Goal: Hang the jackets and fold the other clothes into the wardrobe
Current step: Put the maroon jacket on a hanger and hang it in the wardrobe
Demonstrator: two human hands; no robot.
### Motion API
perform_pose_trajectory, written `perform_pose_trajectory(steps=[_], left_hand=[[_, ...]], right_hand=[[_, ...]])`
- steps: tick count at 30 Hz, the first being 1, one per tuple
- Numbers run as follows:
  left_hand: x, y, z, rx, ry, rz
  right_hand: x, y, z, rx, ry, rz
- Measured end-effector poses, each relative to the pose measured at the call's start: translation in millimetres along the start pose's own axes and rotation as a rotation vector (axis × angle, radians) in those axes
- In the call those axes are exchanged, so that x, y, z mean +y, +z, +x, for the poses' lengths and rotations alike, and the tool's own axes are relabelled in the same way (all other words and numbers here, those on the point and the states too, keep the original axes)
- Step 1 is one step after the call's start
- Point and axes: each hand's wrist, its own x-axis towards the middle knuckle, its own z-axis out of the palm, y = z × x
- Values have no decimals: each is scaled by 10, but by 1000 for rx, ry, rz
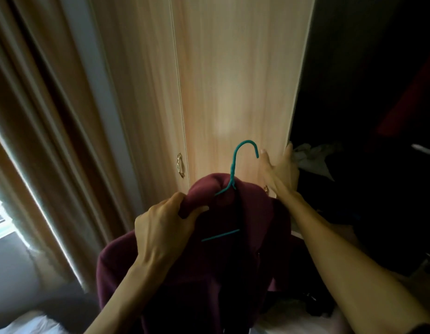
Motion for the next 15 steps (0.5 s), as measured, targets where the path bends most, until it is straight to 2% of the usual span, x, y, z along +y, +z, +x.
perform_pose_trajectory(steps=[15], left_hand=[[-799, -1170, -711, 19, 36, -2]], right_hand=[[-742, 73, -1534, -81, -49, -64]])
